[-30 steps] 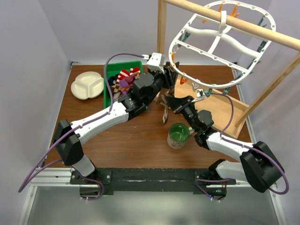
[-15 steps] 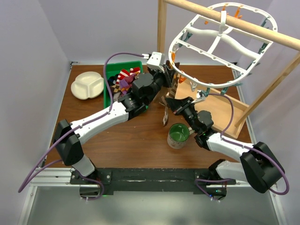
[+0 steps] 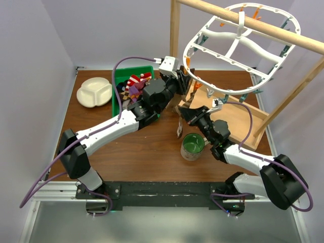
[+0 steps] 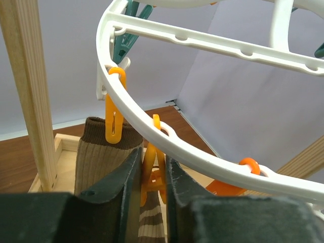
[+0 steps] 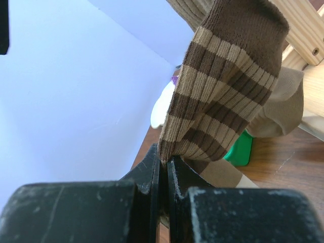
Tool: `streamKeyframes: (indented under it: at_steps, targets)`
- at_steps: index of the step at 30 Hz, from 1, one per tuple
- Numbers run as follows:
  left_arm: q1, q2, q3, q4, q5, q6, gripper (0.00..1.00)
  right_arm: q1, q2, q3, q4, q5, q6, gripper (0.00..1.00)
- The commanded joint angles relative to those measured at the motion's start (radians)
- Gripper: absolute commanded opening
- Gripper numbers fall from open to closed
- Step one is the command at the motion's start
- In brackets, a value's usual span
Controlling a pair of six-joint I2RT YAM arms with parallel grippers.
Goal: Remove the socks clipped to the hanger
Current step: Remove the sock from the hanger.
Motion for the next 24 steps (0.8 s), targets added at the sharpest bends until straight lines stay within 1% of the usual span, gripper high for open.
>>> streamKeyframes:
  at_steps: [1, 2, 3, 5, 6, 9, 15, 24]
  targets:
    - [0.004, -0.041, 0.017, 0.035, 0.019, -0.010, 0.37, 0.004, -0.003, 0.018, 0.047, 0.008, 0.005, 0.00]
    - [0.004, -0.046, 0.014, 0.032, 0.024, -0.012, 0.41, 0.005, 0.002, 0.019, 0.050, 0.006, 0.005, 0.00]
    - [0.004, -0.052, 0.010, 0.030, 0.028, -0.012, 0.47, 0.004, 0.003, 0.021, 0.053, 0.002, 0.005, 0.00]
    - [0.004, -0.060, 0.004, 0.023, 0.031, -0.016, 0.54, 0.004, 0.013, 0.025, 0.057, -0.005, 0.007, 0.00]
    - [0.004, -0.071, -0.003, 0.020, 0.036, -0.017, 0.59, 0.005, 0.014, 0.027, 0.057, -0.005, 0.007, 0.00]
    - [0.004, -0.097, -0.022, 0.010, 0.042, -0.020, 0.66, 0.004, 0.014, 0.033, 0.055, -0.006, 0.007, 0.00]
    - [0.001, -0.176, -0.114, 0.003, 0.044, -0.027, 0.72, 0.004, 0.017, 0.047, 0.050, -0.023, 0.007, 0.00]
    - [0.002, -0.268, -0.242, -0.013, 0.047, -0.033, 0.76, 0.004, 0.037, 0.062, 0.067, -0.043, 0.022, 0.00]
